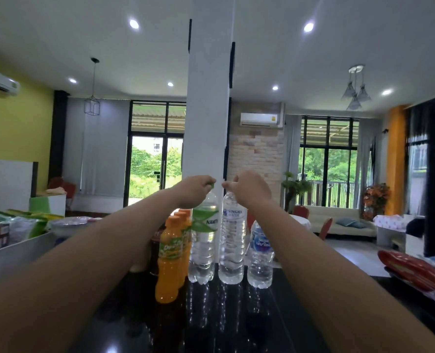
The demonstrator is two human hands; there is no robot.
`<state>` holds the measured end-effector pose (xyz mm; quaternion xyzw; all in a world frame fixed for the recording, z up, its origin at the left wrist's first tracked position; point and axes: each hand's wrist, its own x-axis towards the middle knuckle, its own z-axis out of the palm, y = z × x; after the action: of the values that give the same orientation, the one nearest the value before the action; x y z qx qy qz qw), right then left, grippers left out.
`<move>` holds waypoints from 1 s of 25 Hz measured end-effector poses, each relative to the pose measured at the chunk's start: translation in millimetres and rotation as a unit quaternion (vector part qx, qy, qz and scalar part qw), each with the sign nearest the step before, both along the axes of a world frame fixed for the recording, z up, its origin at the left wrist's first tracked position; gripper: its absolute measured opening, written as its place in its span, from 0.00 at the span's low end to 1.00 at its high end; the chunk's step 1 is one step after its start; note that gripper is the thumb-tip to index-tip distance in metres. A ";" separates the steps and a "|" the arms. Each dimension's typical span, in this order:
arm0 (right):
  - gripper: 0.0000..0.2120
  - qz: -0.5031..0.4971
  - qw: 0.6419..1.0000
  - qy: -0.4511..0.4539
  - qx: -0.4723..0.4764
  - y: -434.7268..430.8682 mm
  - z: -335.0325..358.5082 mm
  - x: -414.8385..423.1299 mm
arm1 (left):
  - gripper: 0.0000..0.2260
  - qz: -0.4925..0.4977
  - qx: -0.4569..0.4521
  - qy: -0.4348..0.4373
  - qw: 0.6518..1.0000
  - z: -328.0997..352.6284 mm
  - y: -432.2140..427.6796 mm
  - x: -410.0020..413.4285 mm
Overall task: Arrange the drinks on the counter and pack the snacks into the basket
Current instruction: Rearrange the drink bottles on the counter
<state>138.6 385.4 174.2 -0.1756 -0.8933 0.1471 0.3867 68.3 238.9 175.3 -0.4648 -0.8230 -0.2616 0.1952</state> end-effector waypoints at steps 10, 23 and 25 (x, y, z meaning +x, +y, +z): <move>0.14 0.105 0.993 -0.049 -0.014 1.2 17.6 12.8 | 0.18 0.118 0.058 0.019 0.991 8.5 8.0 -4.1; 0.08 0.158 0.982 0.078 -0.072 0.9 -4.6 8.8 | 0.15 0.052 0.037 -0.007 0.998 2.1 -9.7 10.2; 0.10 0.154 0.984 0.068 -0.059 2.1 -5.1 8.1 | 0.15 0.058 0.059 -0.006 0.997 -1.2 -8.8 6.9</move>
<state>146.8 387.5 169.1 -0.0483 -0.8708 0.2691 0.4086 75.2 230.1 174.0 -0.4021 -0.8331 -0.3005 0.2323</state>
